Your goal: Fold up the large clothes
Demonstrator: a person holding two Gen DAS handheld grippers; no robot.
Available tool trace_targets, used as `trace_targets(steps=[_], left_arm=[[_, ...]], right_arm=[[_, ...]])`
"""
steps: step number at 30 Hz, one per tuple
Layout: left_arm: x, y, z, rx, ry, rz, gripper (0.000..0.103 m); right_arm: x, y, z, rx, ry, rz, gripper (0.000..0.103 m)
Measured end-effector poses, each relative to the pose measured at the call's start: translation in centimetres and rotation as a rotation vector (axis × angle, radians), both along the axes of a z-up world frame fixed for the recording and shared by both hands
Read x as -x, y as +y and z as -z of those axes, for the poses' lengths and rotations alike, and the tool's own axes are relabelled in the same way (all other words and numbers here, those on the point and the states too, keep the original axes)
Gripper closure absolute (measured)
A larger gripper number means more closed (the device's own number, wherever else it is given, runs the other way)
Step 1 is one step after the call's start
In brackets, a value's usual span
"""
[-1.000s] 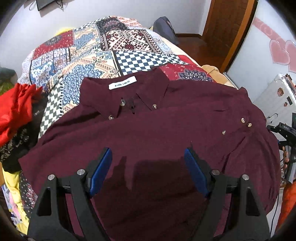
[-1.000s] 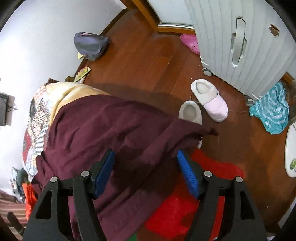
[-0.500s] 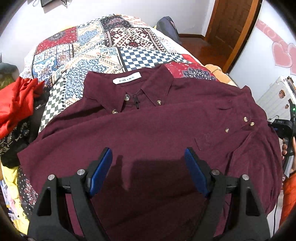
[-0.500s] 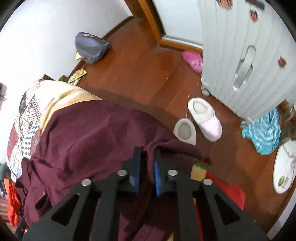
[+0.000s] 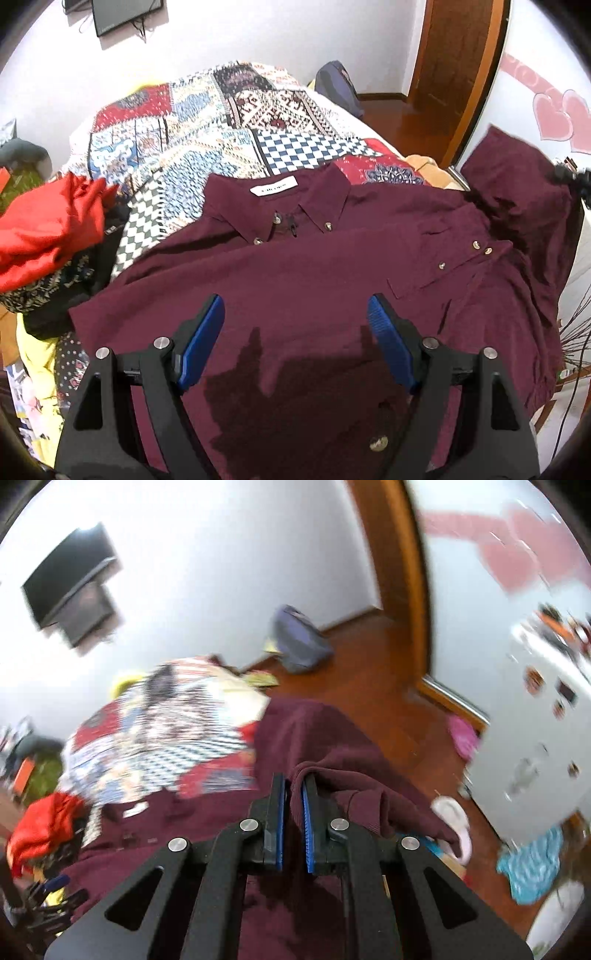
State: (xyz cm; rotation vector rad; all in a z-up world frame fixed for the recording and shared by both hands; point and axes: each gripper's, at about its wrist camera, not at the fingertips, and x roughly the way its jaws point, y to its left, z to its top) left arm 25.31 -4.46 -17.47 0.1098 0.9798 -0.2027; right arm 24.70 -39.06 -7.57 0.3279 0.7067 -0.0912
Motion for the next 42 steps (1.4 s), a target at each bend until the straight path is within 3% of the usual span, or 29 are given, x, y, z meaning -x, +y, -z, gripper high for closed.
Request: trace_targets(steps=[3, 6, 10, 14, 17, 21, 23, 26, 29, 32, 38, 42], left_arm=[[1.0, 0.5, -0.9, -0.003, -0.031, 0.007, 0.024], [2.0, 1.1, -1.4, 0.001, -0.051, 0.009, 0.024], [2.8, 2.1, -1.4, 0.006, -0.053, 0.004, 0.024], [3.5, 3.0, -0.9, 0.021, -0.039, -0.011, 0.024], [3.7, 3.7, -0.3, 0.035, -0.02, -0.025, 0.024], [3.9, 4.2, 0.1, 0.04, -0.007, -0.043, 0.024], [3.9, 4.3, 0.2, 0.048, -0.004, -0.049, 0.024], [3.7, 4.2, 0.2, 0.056, -0.003, -0.055, 0.024], [3.5, 3.8, 0.0, 0.061, -0.005, -0.055, 0.024], [3.2, 3.3, -0.3, 0.06, -0.009, -0.05, 0.024], [2.8, 1.7, -0.5, 0.047, -0.012, -0.034, 0.024], [2.3, 0.9, -0.1, 0.037, -0.001, -0.025, 0.024]], right_arm=[[0.0, 4.1, -0.2, 0.026, -0.02, -0.093, 0.095], [-0.2, 7.5, 1.6, 0.037, 0.017, -0.18, 0.095], [-1.0, 11.5, 5.5, 0.0, 0.138, -0.301, 0.095], [-0.8, 15.6, 8.9, 0.053, 0.258, -0.417, 0.095], [-0.3, 18.0, 9.3, 0.083, 0.307, -0.493, 0.095], [1.0, 18.2, 6.9, 0.129, 0.256, -0.523, 0.088], [1.3, 16.8, 4.6, 0.135, 0.193, -0.488, 0.066], [1.4, 14.0, 2.3, 0.107, 0.092, -0.39, 0.042], [1.1, 9.9, 0.9, 0.043, 0.044, -0.271, 0.04], [0.4, 6.0, 1.1, -0.042, 0.059, -0.162, 0.039], [-0.5, -1.6, 5.6, -0.15, 0.167, 0.069, 0.039], [-1.3, -5.2, 10.5, -0.314, 0.272, 0.151, 0.039]])
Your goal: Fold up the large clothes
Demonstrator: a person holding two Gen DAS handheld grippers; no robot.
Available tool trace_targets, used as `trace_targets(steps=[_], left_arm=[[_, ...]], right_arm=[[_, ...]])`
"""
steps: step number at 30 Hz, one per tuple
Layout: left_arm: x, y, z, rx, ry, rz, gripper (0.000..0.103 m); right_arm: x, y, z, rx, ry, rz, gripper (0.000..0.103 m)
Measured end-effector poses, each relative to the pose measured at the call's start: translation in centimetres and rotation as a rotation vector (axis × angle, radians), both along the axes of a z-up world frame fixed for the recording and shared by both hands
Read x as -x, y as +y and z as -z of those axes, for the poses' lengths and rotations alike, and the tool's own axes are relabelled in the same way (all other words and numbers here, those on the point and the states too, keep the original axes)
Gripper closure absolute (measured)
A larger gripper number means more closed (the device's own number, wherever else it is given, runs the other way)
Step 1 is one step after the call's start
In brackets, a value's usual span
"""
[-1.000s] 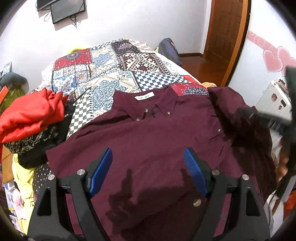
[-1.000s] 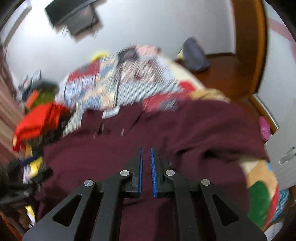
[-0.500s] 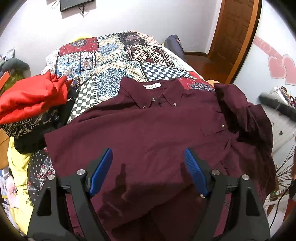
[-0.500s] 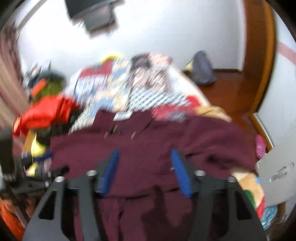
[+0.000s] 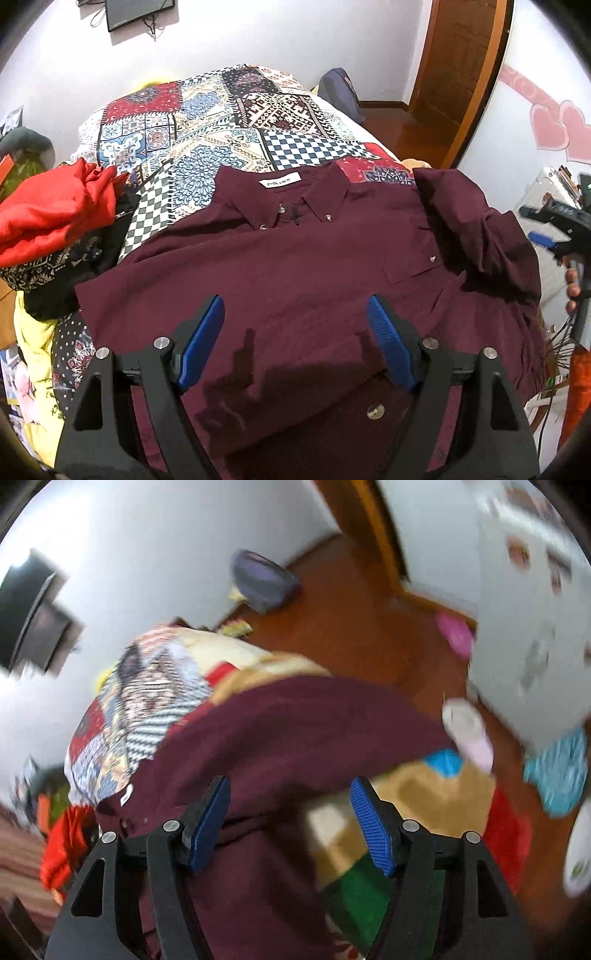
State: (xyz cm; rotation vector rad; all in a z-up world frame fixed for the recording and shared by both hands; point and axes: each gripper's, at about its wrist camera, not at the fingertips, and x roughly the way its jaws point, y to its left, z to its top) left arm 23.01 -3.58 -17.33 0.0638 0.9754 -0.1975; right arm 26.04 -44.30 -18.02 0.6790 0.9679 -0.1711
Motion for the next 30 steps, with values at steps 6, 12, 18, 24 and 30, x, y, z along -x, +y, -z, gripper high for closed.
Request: trace_targets(steps=[6, 12, 18, 24, 30], left_arm=[[-0.8, -0.6, 0.8, -0.007, 0.028, -0.007, 0.024], [-1.2, -0.8, 1.1, -0.031, 0.034, -0.018, 0.024], [-1.0, -0.4, 1.0, -0.04, 0.022, -0.025, 0.024], [-0.4, 0.5, -0.4, -0.018, -0.012, -0.038, 0.024], [1.2, 2.5, -2.8, 0.015, -0.076, -0.061, 0.024]], right_arm=[[-1.2, -2.8, 4.6, -0.191, 0.061, 0.096, 0.039], [-2.8, -3.7, 5.7, -0.164, 0.063, 0.152, 0.062], [-2.8, -3.4, 2.5, -0.037, 0.004, 0.134, 0.089], [-1.7, 0.5, -5.8, 0.139, -0.167, 0.003, 0.093], [-0.4, 7.8, -15.5, 0.227, -0.401, -0.186, 0.094]])
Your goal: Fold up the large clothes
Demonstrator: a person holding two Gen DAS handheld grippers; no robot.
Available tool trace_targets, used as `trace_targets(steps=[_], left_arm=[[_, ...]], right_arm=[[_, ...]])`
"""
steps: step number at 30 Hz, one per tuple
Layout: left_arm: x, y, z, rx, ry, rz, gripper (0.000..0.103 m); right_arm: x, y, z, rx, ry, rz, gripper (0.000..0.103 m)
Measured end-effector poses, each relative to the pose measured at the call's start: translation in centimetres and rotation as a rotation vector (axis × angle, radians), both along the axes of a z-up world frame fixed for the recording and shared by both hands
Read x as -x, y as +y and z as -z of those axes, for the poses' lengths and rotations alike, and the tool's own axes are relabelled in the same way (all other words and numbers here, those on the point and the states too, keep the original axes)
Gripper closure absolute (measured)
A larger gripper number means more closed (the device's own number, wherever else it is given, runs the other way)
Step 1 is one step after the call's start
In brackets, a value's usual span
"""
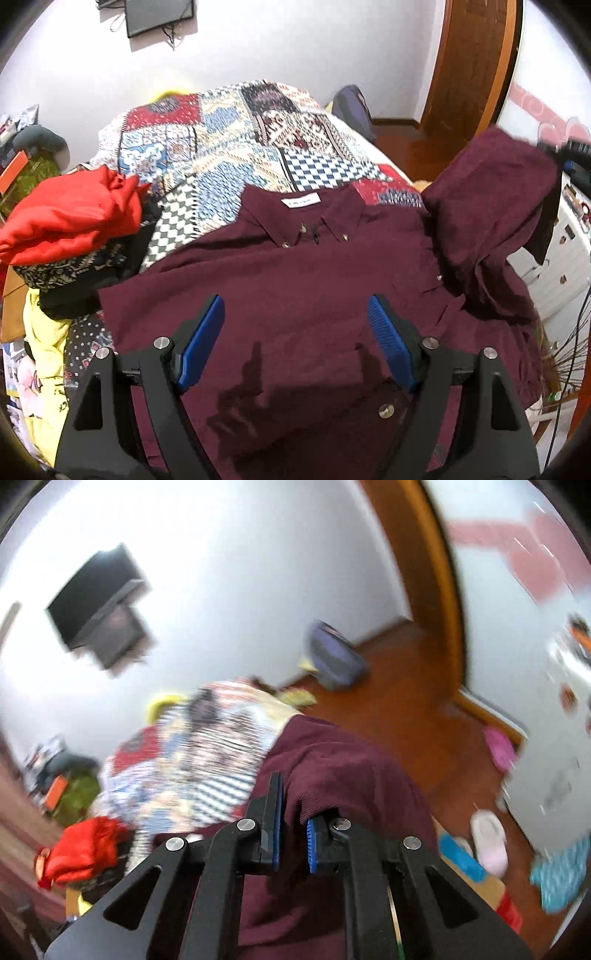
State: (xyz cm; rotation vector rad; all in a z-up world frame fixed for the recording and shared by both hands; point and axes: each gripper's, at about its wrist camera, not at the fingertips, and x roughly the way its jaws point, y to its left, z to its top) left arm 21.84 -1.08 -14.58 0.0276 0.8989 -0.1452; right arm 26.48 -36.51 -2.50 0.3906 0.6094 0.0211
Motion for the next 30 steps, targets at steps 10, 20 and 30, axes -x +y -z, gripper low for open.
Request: trace_targets(steps=[10, 20, 30], left_arm=[[3.0, 5.8, -2.7, 0.047, -0.086, -0.073, 0.024], [5.7, 11.7, -1.4, 0.055, -0.069, -0.183, 0.024], [5.5, 12.8, 1.4, 0.052, 0.015, -0.228, 0.024]], right_arm=[[-0.8, 16.5, -3.5, 0.129, -0.089, -0.311, 0.094], [-3.1, 27.1, 10.7, 0.106, 0.331, -0.606, 0.094], [-0.7, 29.2, 15.2, 0.141, 0.515, -0.739, 0.07]])
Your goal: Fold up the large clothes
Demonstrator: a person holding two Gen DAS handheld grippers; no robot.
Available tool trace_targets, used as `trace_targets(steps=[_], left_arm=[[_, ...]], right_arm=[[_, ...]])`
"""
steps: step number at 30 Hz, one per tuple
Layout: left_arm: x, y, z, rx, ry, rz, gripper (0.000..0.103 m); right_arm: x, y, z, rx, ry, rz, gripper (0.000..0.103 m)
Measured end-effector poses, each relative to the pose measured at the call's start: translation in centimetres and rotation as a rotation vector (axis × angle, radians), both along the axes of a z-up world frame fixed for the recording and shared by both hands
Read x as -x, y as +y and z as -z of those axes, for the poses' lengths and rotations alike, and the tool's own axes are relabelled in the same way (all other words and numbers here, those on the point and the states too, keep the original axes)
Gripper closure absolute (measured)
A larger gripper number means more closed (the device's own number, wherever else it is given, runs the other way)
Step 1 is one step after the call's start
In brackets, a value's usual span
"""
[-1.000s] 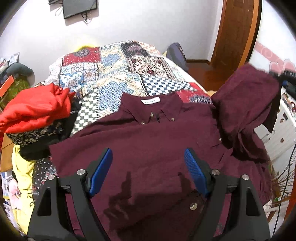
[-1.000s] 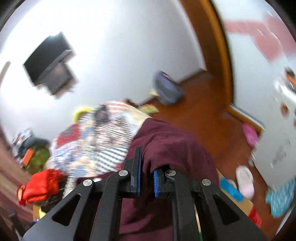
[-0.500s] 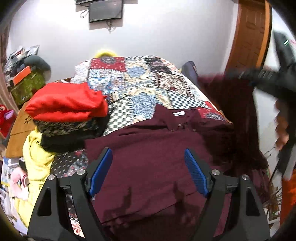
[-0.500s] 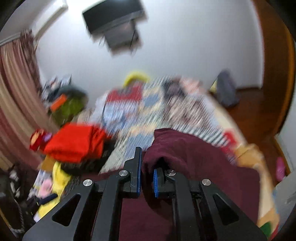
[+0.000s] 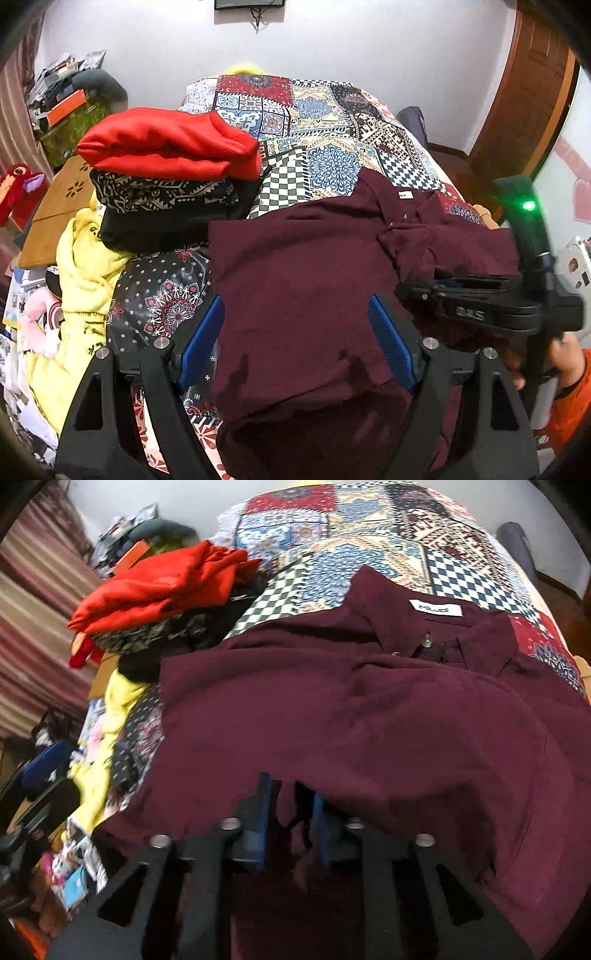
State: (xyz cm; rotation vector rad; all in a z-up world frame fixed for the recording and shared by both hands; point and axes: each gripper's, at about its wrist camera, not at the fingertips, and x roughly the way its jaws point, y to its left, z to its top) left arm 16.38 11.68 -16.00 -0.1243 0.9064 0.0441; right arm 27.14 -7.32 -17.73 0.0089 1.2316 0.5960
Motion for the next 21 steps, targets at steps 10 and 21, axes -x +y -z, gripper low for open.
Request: trace_targets(steps=[10, 21], left_arm=[[-2.4, -4.3, -1.5, -0.08, -0.022, 0.096, 0.024], [-6.4, -14.2, 0.1, -0.308, 0.021, 0.358, 0.024]], right_arm=[[2.0, -7.3, -3.9, -0.046, -0.1, 0.071, 0.056], [3.1, -18.9, -5.0, 0.143, -0.268, 0.374, 0.044]])
